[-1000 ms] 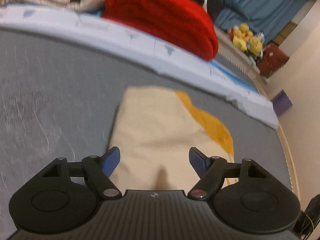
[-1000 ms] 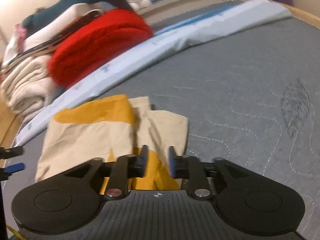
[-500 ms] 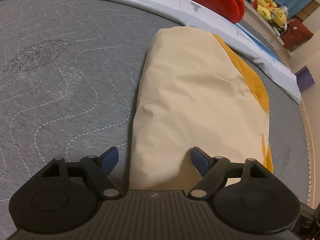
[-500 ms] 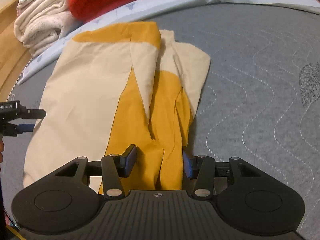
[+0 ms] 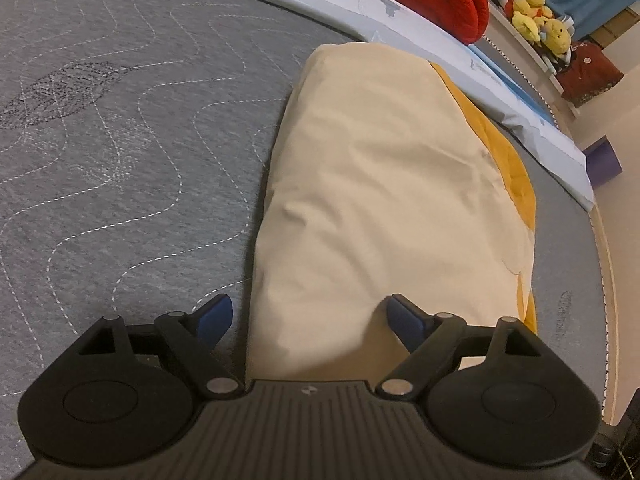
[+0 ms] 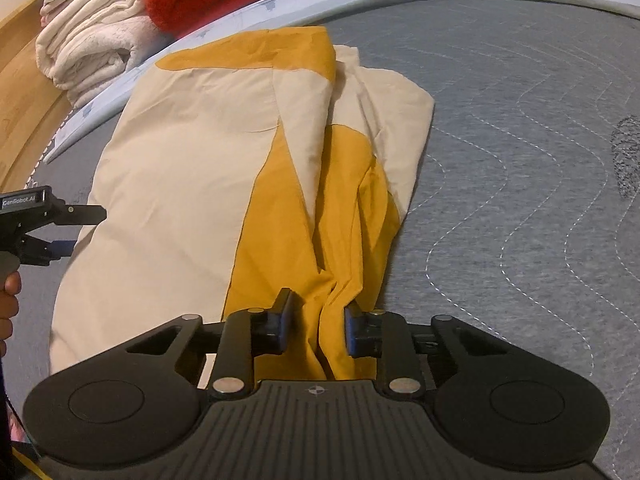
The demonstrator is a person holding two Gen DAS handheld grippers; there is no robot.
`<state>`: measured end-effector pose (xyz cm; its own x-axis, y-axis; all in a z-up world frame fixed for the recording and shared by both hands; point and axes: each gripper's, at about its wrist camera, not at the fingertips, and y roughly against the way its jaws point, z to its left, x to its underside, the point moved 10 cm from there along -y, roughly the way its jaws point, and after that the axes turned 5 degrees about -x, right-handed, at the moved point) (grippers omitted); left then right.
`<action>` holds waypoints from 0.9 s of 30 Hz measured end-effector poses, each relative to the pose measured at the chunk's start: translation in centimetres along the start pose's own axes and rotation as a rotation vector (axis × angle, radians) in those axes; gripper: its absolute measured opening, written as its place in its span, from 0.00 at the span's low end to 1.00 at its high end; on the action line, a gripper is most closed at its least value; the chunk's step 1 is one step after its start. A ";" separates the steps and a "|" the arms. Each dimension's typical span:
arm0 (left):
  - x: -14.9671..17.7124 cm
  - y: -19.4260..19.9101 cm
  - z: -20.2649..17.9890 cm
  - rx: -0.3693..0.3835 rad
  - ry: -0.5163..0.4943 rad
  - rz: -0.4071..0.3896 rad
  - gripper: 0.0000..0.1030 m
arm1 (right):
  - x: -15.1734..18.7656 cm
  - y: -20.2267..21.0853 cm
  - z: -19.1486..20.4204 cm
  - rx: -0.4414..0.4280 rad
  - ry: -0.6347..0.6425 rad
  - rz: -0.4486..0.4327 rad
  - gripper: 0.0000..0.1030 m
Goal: Fold large clothes
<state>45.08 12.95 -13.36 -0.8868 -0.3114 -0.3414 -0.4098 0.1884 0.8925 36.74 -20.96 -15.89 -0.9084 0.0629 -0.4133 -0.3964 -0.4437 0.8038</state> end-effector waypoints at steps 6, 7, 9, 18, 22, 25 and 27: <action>-0.6 0.0 -1.7 0.057 -0.062 -0.058 0.75 | 0.2 0.3 0.6 -0.036 0.004 0.003 0.07; -1.0 0.2 -2.0 0.068 -0.093 -0.087 0.73 | 0.2 0.3 0.7 -0.046 -0.003 0.003 0.07; -1.7 0.7 -2.3 0.082 -0.125 -0.129 0.68 | 0.5 0.5 1.1 -0.068 -0.002 0.010 0.07; 0.1 2.2 -1.3 0.024 -0.137 -0.049 0.68 | 0.3 1.4 1.9 -0.024 0.046 -0.020 0.05; 2.9 2.4 -1.4 0.058 -0.174 -0.003 0.73 | -0.9 2.4 1.5 0.004 0.044 -0.074 0.03; 3.7 2.6 -1.6 0.068 -0.191 -0.041 0.74 | -1.0 2.7 1.2 0.008 0.012 -0.082 0.03; 4.1 2.9 -1.1 0.073 -0.161 -0.047 0.74 | -0.5 2.5 1.3 0.022 0.005 -0.079 0.06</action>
<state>40.48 11.18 -11.84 -0.8867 -0.1699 -0.4301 -0.4608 0.2465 0.8526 36.05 -20.93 -13.08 -0.8735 0.0929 -0.4778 -0.4698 -0.4174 0.7778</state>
